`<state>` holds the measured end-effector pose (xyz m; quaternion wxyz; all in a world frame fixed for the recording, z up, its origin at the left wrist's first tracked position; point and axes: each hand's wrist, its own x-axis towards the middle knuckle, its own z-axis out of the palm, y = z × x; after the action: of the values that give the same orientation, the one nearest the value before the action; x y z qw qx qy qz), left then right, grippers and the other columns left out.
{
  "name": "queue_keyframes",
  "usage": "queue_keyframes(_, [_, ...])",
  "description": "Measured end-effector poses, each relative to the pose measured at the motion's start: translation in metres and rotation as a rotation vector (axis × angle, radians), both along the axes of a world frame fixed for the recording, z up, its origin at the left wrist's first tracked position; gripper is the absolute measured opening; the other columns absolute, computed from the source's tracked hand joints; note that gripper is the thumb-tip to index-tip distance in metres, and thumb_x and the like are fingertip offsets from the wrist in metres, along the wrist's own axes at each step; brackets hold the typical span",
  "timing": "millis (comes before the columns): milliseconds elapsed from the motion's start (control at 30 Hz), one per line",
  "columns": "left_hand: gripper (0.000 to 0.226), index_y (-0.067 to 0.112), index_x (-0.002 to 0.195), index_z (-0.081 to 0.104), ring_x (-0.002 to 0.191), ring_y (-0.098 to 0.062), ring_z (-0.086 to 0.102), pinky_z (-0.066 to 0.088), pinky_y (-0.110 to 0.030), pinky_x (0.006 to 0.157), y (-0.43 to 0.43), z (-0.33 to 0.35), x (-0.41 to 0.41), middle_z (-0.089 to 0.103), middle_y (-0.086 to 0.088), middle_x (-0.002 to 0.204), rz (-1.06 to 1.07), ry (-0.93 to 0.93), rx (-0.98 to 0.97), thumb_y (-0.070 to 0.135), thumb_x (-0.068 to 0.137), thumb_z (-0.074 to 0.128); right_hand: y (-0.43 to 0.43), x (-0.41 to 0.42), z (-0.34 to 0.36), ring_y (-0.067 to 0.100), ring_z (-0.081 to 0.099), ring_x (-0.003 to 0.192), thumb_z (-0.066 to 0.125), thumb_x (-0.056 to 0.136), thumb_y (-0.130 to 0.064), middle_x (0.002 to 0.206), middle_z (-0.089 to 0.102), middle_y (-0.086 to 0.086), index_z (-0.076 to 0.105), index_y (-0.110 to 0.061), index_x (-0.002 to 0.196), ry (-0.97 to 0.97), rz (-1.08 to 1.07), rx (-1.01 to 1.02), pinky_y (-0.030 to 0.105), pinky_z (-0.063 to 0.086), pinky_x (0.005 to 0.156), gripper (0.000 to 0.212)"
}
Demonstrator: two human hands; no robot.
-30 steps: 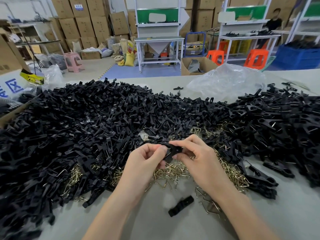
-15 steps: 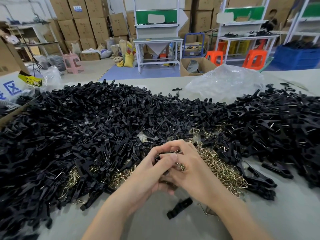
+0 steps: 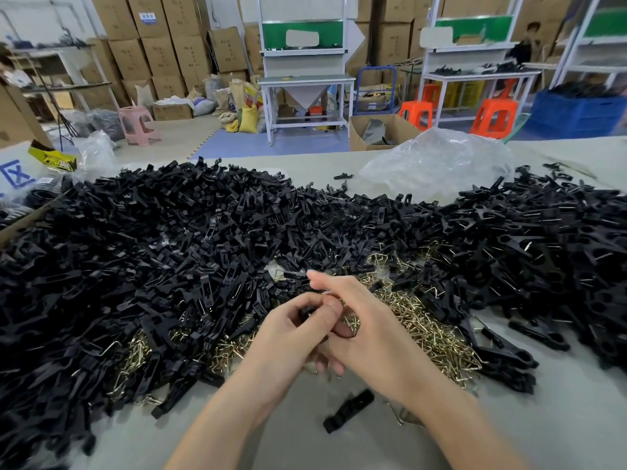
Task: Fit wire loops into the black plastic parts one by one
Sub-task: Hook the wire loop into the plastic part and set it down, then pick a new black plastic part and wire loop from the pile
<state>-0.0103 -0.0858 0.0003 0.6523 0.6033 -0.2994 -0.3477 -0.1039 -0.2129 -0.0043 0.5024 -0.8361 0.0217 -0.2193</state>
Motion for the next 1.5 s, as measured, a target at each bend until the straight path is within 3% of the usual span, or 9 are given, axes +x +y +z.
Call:
queue_keyframes(333, [0.017,0.022,0.079,0.076,0.049,-0.022,0.063,0.044,-0.023,0.044,-0.003,-0.001,-0.002,0.073,-0.009,0.083,-0.027,0.057,-0.004,0.037,0.081,0.068,-0.004,-0.002,-0.001,0.008,0.066,0.109,0.070,0.081,-0.021,0.132,0.052,-0.024,0.067,-0.033,0.123,0.033,0.063,-0.059,0.024,0.054,0.093,0.044])
queue_keyframes(467, [0.041,0.012,0.102,0.070,0.058,-0.023,0.063,0.050,-0.028,0.050,-0.003,0.000,-0.001,0.073,-0.017,0.097,-0.086,0.150,-0.052,0.044,0.076,0.075,-0.004,-0.001,-0.003,0.017,0.073,0.085,0.073,0.088,-0.003,0.130,0.052,-0.025,0.068,-0.029,0.118,0.019,0.073,0.088,0.026,0.061,0.076,0.040])
queue_keyframes(600, [0.057,0.023,0.126,0.064,0.078,-0.026,0.068,0.056,-0.030,0.057,-0.004,0.000,-0.005,0.071,-0.021,0.113,-0.122,0.188,-0.084,0.057,0.081,0.073,-0.011,-0.002,0.008,0.004,0.070,0.093,0.075,0.088,-0.033,0.111,0.068,-0.026,0.066,-0.046,0.107,-0.040,-0.159,0.097,0.015,0.055,0.079,0.024])
queue_keyframes(800, [0.050,0.028,0.124,0.061,0.075,-0.023,0.068,0.055,-0.028,0.055,-0.002,0.004,-0.011,0.074,-0.009,0.099,0.103,0.102,-0.122,0.046,0.079,0.070,-0.103,-0.014,0.085,0.018,0.074,0.100,0.070,0.090,-0.034,0.110,0.074,0.010,0.053,-0.005,0.124,-0.600,-0.313,1.256,0.027,0.060,0.083,0.048])
queue_keyframes(867, [0.032,0.030,0.118,0.063,0.071,-0.015,0.066,0.054,-0.024,0.056,0.000,0.001,-0.009,0.073,0.001,0.092,0.255,-0.150,-0.056,0.041,0.089,0.064,-0.116,-0.017,0.090,0.021,0.074,0.101,0.071,0.091,-0.030,0.119,0.070,0.018,0.047,-0.004,0.128,-0.555,-0.310,1.368,0.030,0.061,0.085,0.051])
queue_keyframes(967, [0.025,0.035,0.118,0.061,0.077,0.001,0.058,0.046,-0.017,0.072,0.004,-0.010,0.001,0.068,0.020,0.095,0.530,-0.782,0.209,0.041,0.097,0.050,-0.094,-0.010,0.071,0.018,0.075,0.089,0.068,0.093,-0.022,0.111,0.075,0.010,0.058,-0.008,0.124,-0.305,-0.310,1.149,0.029,0.062,0.075,0.035])
queue_keyframes(1100, [0.050,0.027,0.147,0.047,0.134,-0.015,0.046,0.029,-0.034,0.114,0.005,-0.022,0.019,0.054,0.007,0.143,0.555,-1.216,0.683,0.047,0.101,0.040,-0.049,0.001,0.027,0.010,0.071,0.088,0.060,0.099,-0.019,0.101,0.075,-0.003,0.059,-0.027,0.129,-0.053,-0.434,0.586,0.030,0.062,0.080,0.030])
queue_keyframes(1300, [0.047,0.037,0.136,0.055,0.135,-0.021,0.041,0.032,-0.039,0.107,0.001,-0.026,0.034,0.051,0.004,0.141,0.372,-1.245,0.683,0.059,0.096,0.047,-0.023,0.013,-0.021,0.000,0.041,0.131,0.042,0.103,-0.045,0.142,0.050,-0.019,0.050,-0.039,0.143,0.181,-0.405,-0.534,0.023,0.032,0.110,0.041])
queue_keyframes(1500, [0.022,0.028,0.104,0.064,0.098,-0.020,0.056,0.045,-0.036,0.085,0.001,-0.027,0.032,0.051,0.006,0.106,0.447,-1.192,0.500,0.042,0.088,0.071,-0.026,0.014,-0.028,0.006,0.029,0.141,0.026,0.101,-0.059,0.150,0.042,-0.017,0.056,-0.040,0.136,0.319,-0.368,-0.690,0.028,0.021,0.114,0.049])
